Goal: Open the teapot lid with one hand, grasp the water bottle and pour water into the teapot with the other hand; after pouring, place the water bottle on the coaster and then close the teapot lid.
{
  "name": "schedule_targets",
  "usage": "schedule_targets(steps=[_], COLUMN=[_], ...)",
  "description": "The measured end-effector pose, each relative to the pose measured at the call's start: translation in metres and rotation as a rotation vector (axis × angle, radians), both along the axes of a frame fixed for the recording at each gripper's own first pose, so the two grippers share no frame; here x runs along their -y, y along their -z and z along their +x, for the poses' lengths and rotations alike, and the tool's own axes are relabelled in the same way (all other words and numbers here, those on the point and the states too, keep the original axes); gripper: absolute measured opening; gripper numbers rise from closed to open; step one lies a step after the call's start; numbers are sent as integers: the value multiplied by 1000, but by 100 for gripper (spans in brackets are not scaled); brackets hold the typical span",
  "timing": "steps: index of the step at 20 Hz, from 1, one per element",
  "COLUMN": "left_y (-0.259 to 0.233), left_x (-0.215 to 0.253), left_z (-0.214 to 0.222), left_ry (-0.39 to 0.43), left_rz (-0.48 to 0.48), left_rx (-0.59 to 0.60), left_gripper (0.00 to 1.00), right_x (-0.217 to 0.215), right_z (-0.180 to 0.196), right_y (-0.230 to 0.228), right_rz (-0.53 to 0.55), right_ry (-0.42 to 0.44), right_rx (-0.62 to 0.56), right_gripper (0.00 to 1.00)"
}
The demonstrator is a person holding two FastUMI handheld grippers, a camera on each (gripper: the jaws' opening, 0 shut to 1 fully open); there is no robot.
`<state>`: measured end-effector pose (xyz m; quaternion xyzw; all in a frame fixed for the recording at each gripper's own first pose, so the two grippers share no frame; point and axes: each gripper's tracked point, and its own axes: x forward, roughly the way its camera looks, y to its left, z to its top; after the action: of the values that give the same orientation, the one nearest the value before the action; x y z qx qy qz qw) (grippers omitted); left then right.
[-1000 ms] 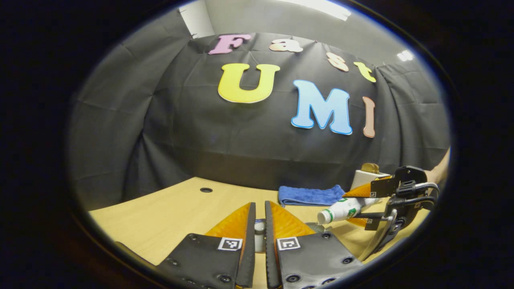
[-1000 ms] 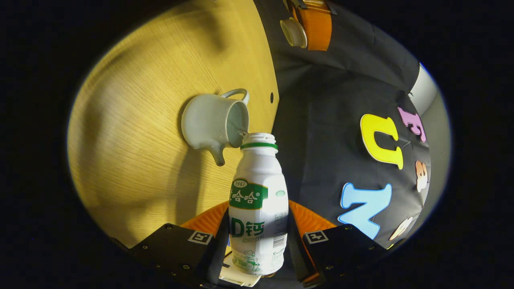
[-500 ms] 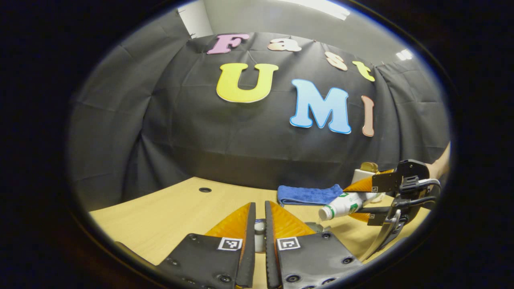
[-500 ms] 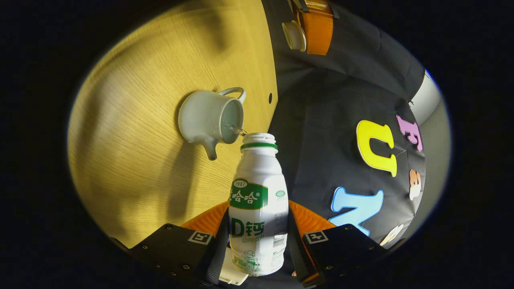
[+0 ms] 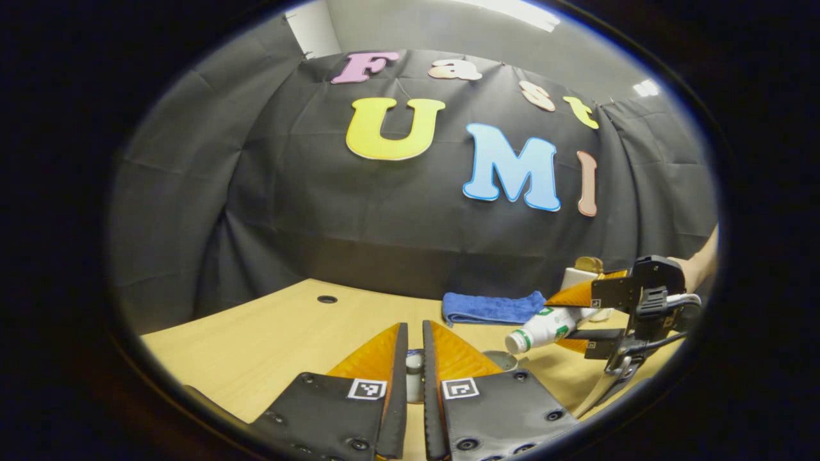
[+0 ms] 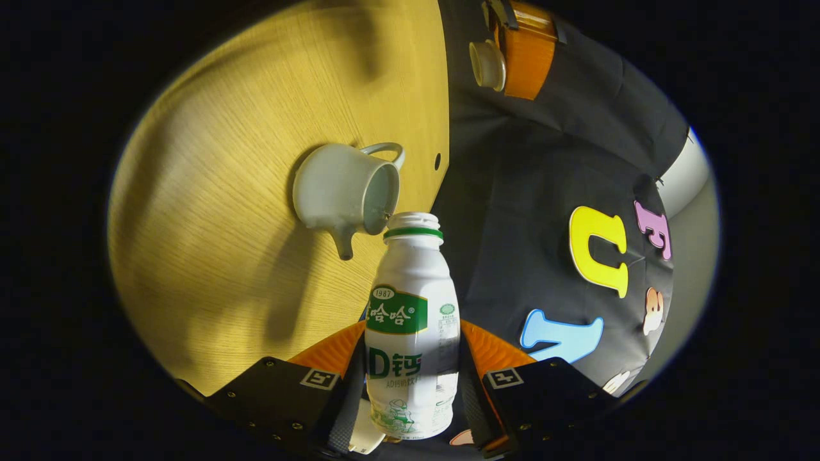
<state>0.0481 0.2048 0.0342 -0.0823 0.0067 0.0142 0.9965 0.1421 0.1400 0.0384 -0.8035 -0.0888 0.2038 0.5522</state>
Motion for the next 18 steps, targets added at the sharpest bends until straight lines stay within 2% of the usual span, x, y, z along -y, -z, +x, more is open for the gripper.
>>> schedule_targets(steps=[2,3,4,5,11,14,15,16,18], left_y=[1,1,2,3,2,3,2,2,1], left_x=[0,0,1,1,-2,-2,-2,-1,-1], left_z=[0,-1,0,-1,-1,-2,-3,-3,-3], left_ry=[1,2,3,4,-1,-1,-1,0,0], left_rz=[1,0,-1,0,4,2,2,3,5], left_rx=[-2,-3,-4,-5,-5,-4,-4,-4,-2], left_gripper=[17,22,17,22,22,22,17,22,22], right_x=[-1,-1,-1,-2,-3,-3,-4,-4,-5], right_z=[-1,-1,-2,-2,-4,-2,-1,-1,0], right_y=[1,2,2,1,0,0,0,0,-1], right_rz=[-6,-11,-19,-30,-63,-64,-61,-57,-53], right_ry=[-5,-8,-11,-16,-39,-48,-51,-53,-64], right_rx=[2,2,4,8,27,38,39,39,45], right_gripper=[69,69,69,69,69,69,69,69,69])
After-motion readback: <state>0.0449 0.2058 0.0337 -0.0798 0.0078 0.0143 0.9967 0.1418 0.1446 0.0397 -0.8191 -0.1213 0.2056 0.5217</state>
